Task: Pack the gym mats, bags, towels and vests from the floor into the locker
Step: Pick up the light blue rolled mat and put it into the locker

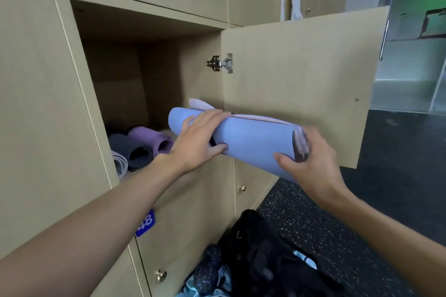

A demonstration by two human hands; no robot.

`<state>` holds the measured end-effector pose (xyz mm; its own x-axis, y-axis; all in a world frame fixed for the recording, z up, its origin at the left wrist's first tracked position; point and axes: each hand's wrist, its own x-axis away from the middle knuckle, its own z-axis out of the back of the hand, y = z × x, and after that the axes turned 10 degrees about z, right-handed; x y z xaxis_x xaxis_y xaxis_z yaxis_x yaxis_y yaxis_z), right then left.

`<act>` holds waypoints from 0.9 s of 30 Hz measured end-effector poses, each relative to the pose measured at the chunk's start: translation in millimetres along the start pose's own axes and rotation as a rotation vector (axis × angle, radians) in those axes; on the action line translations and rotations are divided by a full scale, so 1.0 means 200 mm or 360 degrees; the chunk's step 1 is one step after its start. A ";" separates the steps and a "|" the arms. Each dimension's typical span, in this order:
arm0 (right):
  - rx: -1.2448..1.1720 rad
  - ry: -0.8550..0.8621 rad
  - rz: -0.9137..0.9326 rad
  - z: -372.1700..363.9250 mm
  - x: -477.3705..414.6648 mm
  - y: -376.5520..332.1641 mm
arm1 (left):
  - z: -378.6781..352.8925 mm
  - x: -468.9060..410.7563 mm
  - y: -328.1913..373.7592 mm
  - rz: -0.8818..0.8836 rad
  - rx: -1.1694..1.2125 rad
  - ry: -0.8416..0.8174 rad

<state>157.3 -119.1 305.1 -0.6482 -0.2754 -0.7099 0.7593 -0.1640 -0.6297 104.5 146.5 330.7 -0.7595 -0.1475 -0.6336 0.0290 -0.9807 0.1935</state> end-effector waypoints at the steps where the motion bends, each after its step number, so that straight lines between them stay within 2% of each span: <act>1: -0.0009 0.0030 -0.0014 -0.04 -0.02 0.02 | -0.02 0.00 -0.03 0.0076 0.0046 0.0006; 4: -0.0009 0.0053 -0.0058 -0.14 -0.08 0.10 | -0.09 0.04 -0.15 0.0313 0.0044 -0.0147; 10: 0.0096 -0.0075 -0.0031 -0.38 -0.18 0.25 | -0.28 0.15 -0.43 0.0661 -0.0333 -0.0558; 14: 0.0459 -0.0289 0.0122 -0.55 -0.25 0.32 | -0.35 0.19 -0.54 0.0777 -0.0410 -0.0750; 18: 0.0790 -0.0474 0.0359 -0.73 -0.33 0.41 | -0.40 0.18 -0.60 0.0769 -0.0469 -0.0664; 22: 0.0862 -0.0655 0.0425 -0.90 -0.42 0.51 | -0.42 0.16 -0.60 0.0804 -0.0425 -0.0567; 27: 0.0805 -0.0660 0.0542 -1.11 -0.52 0.57 | -0.44 0.16 -0.62 0.0837 -0.0377 -0.0551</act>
<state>298.8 100.4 237.3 -0.3730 -0.7083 -0.5993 0.9132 -0.3945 -0.1021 133.2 252.1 220.5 -0.7686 -0.6024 -0.2154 0.5640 -0.7969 0.2162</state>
